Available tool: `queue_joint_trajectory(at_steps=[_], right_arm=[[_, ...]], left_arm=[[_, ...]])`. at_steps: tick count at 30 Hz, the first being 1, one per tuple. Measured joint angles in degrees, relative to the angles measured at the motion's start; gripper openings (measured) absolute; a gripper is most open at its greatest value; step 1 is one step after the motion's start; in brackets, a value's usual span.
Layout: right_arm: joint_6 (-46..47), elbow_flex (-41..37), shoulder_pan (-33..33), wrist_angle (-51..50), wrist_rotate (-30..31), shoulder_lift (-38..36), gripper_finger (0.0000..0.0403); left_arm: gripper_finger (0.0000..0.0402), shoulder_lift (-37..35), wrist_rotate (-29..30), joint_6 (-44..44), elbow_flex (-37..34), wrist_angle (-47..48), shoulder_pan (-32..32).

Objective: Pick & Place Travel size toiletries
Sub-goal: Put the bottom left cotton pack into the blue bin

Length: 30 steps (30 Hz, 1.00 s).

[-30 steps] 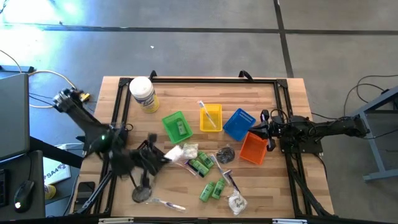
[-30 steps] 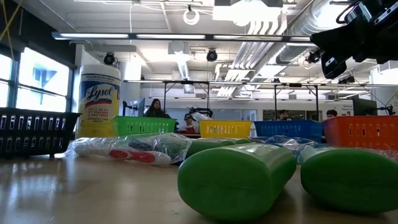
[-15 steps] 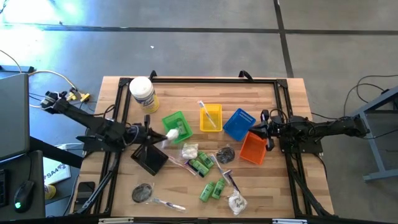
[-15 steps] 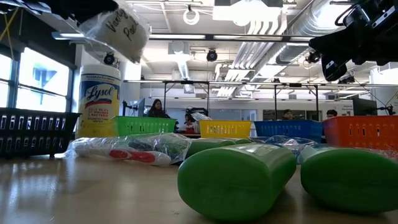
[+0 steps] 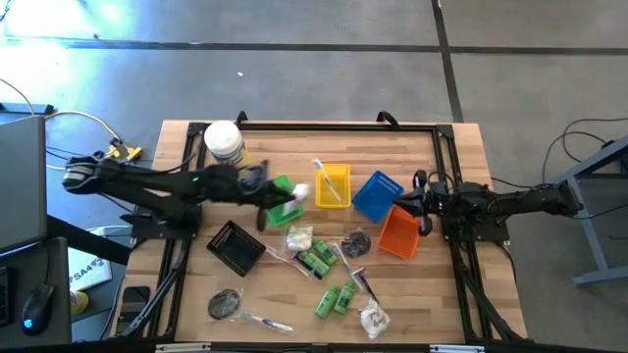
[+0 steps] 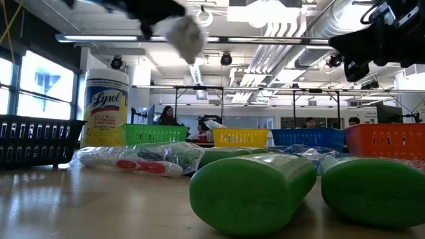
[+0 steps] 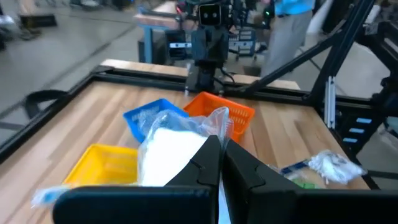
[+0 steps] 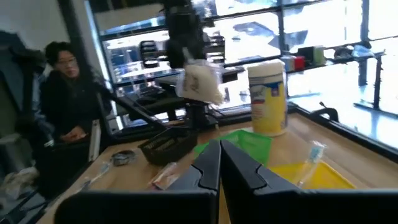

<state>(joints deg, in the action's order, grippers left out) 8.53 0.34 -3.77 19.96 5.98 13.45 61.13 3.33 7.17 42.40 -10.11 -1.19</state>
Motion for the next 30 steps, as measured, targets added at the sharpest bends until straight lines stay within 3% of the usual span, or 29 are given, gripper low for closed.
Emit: queue_joint_trajectory(at_steps=[7, 12, 20, 30], right_arm=[[-1.22, 0.0, 0.0, 2.62, -6.85, -0.02, 0.0002], [-1.09, 0.0, 0.0, 3.08, -11.14, -0.02, 0.0002], [-1.22, 0.0, 0.0, 3.81, -12.37, -0.02, 0.0002], [-0.96, 0.0, 0.0, 4.81, -12.52, -0.02, 0.0002]], left_arm=[[0.0, 19.23, -14.48, -5.98, 17.26, -0.09, 6.87], [0.0, 32.24, -21.39, -6.55, 29.01, -0.03, 9.31], [0.0, 48.19, -22.29, -8.32, 43.48, 3.47, 9.18], [0.0, 59.37, -21.64, -8.48, 52.58, 6.09, 11.91]])
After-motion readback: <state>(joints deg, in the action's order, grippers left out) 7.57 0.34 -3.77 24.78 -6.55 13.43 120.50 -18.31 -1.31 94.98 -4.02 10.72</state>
